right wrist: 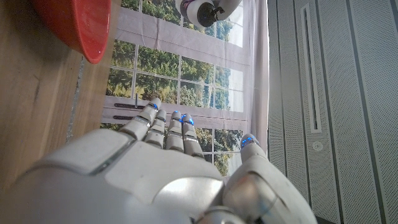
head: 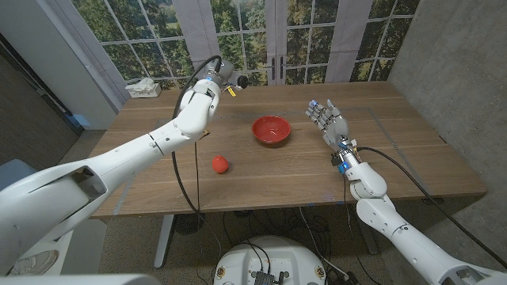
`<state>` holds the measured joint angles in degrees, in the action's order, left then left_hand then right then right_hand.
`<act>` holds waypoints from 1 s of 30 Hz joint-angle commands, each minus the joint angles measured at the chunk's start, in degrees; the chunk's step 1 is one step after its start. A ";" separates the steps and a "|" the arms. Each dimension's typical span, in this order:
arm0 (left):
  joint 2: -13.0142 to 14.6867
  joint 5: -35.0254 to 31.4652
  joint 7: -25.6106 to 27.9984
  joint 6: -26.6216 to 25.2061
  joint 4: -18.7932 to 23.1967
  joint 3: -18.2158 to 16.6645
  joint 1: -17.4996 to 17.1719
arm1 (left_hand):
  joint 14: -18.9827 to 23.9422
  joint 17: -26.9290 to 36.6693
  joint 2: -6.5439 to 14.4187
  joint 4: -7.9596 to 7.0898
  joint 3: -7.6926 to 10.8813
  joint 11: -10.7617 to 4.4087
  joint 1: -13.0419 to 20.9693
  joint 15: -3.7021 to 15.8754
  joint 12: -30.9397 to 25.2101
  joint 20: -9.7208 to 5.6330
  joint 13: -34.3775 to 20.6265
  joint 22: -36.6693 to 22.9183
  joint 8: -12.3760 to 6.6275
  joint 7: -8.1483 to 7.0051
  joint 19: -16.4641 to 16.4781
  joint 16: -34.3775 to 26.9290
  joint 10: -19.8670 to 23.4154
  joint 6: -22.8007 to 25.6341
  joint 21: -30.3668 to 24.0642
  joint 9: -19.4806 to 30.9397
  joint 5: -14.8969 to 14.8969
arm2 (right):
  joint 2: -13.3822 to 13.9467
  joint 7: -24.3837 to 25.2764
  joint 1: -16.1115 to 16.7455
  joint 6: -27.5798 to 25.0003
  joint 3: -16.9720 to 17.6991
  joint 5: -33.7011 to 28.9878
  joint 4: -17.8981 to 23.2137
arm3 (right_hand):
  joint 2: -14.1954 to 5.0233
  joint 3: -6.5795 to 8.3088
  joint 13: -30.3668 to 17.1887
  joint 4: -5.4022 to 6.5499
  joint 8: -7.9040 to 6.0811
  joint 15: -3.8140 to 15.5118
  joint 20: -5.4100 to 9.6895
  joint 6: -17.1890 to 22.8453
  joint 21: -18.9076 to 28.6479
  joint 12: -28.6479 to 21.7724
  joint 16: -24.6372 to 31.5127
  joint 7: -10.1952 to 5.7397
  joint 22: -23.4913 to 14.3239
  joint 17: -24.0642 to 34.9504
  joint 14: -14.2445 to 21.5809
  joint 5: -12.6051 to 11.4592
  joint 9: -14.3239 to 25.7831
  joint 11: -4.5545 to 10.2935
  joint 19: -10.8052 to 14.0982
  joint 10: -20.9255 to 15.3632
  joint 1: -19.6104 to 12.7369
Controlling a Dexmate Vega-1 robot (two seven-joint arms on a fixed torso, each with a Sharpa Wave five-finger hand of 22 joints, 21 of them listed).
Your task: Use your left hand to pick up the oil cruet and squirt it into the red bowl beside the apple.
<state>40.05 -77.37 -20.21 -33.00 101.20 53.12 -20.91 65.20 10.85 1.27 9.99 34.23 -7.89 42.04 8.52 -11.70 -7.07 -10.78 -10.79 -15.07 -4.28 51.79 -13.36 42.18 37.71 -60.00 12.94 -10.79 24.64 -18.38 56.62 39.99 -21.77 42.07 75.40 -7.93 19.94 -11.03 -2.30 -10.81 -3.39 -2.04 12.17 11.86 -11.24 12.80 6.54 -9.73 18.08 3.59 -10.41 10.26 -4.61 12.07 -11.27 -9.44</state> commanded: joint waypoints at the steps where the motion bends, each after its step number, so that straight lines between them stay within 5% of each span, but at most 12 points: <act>1: -1.54 -12.35 -2.71 6.74 -2.04 0.27 -0.15 | -3.62 0.05 0.04 0.08 0.34 -4.14 0.57 5.23 0.03 -4.43 -0.23 -0.17 -0.20 3.59 -0.33 0.20 9.14 4.38 -0.43 0.30 -0.23 | 0.17 -0.30 0.91 0.77 0.44 0.36 0.45 | 0.18 0.09 -0.11 -0.11 -0.26 0.05 -0.05 0.64 -0.03 -0.21 0.33 -0.13 -0.18 0.05 0.54 -0.04 0.09 0.24 0.56 -0.46 0.31; 18: -2.87 -26.11 -5.45 15.69 -4.90 1.82 1.82 | -3.68 0.08 -0.25 0.27 0.43 -4.27 1.23 5.27 0.29 -4.48 -0.26 -0.22 -0.08 2.24 -0.81 0.43 8.92 4.17 -0.50 0.28 -0.17 | -0.19 -1.46 1.25 1.11 0.93 1.85 -0.40 | 0.18 0.08 -0.11 -0.17 -0.26 0.06 -0.11 0.73 -0.13 -0.19 0.35 -0.16 -0.19 -0.01 0.63 -0.03 0.09 0.21 0.61 -0.50 0.38; 30: -2.48 -29.70 -5.23 19.87 -5.94 2.72 2.86 | -3.80 0.10 -0.27 0.35 0.55 -4.33 1.75 5.29 0.45 -4.48 -0.29 -0.26 -0.04 1.75 -1.16 0.57 8.65 4.08 -0.54 0.27 -0.13 | 0.19 -2.15 1.20 1.23 0.79 1.39 0.58 | 0.17 0.09 -0.11 -0.21 -0.24 0.11 -0.13 0.74 -0.17 -0.17 0.35 -0.20 -0.19 -0.05 0.62 -0.03 0.09 0.22 0.66 -0.49 0.41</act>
<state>37.44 -102.68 -25.32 -17.07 96.36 54.85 -19.08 65.20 10.91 0.68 10.17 34.39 -8.50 42.67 8.52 -11.23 -6.86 -10.81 -10.78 -15.01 -4.80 50.78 -12.83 42.80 38.64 -59.99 12.91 -10.78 24.53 -19.92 57.79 41.10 -20.92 43.80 75.25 -7.93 19.94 -11.03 -2.30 -10.81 -3.16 -2.04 12.48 11.87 -11.24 12.80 6.23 -9.73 18.09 3.81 -10.41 10.25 -4.40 12.06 -11.47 -9.44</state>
